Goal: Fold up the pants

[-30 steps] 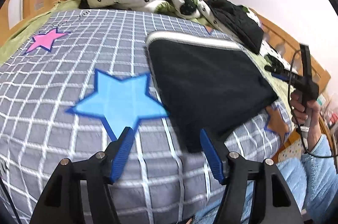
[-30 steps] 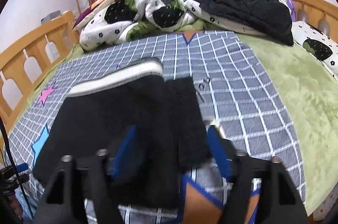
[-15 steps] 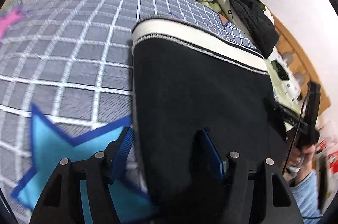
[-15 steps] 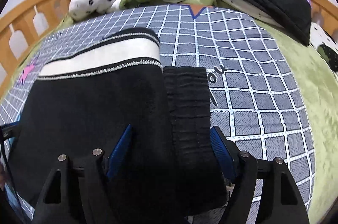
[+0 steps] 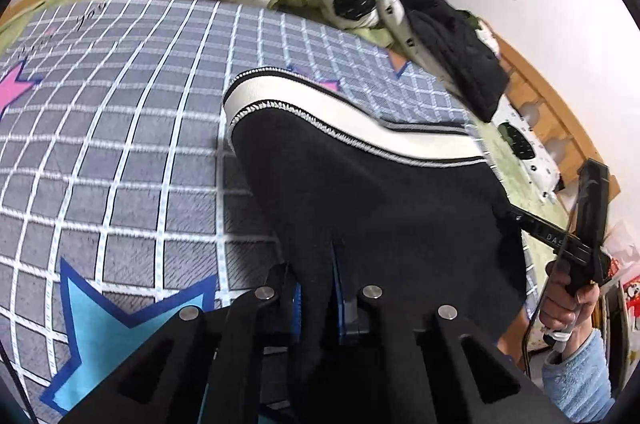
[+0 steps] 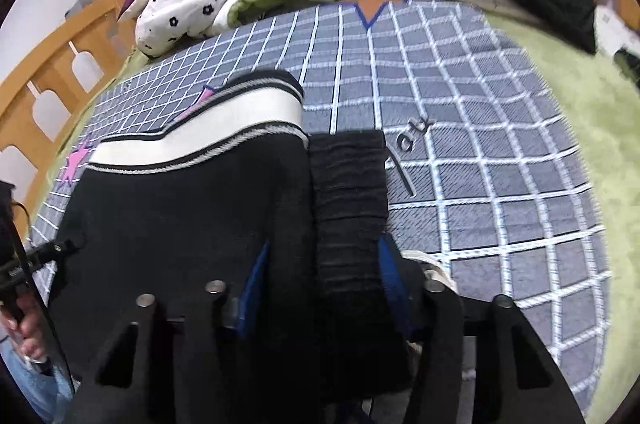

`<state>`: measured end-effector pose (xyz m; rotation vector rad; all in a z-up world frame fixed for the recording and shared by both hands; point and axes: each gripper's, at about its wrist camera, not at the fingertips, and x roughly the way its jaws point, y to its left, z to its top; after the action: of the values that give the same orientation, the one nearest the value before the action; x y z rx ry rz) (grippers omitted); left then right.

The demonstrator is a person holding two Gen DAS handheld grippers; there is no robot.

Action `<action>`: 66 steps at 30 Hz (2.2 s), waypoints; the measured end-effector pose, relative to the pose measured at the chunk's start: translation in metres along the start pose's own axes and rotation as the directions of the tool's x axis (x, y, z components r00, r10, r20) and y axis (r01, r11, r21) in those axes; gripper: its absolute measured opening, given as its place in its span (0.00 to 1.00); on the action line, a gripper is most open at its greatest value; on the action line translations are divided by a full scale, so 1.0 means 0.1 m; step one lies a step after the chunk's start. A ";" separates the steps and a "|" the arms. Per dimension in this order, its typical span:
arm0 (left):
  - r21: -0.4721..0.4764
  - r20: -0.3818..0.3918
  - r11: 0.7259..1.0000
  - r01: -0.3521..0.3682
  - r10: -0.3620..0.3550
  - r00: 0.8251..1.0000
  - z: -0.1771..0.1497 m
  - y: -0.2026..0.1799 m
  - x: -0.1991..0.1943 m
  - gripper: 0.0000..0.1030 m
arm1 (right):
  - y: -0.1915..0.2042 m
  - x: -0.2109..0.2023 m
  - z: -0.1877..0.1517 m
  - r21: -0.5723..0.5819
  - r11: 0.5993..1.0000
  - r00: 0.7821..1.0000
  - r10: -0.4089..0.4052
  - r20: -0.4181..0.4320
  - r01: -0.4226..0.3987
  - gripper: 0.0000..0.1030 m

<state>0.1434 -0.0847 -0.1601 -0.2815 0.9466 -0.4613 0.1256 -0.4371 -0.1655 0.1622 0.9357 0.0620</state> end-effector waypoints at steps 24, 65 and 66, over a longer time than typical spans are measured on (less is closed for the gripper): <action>-0.049 0.089 0.985 -0.164 0.168 0.982 0.43 1.41 -0.91 0.10 | 1.69 -0.02 0.21 0.019 0.959 0.950 0.279 0.139 -0.284 0.04; -0.045 0.085 0.959 -0.280 0.283 0.955 0.46 1.63 -0.59 0.52 | 2.13 0.77 0.63 -0.197 0.980 0.994 0.002 0.112 0.020 0.43; -0.062 0.083 0.960 -0.272 0.277 0.957 0.43 1.67 -0.63 0.52 | 2.12 0.92 0.64 -0.199 0.980 0.999 -0.010 0.046 0.019 0.42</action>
<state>0.1902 0.0929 -0.1630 -0.2102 0.8925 -0.1679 0.2353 -0.2236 -0.1665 -0.0287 0.8804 0.1376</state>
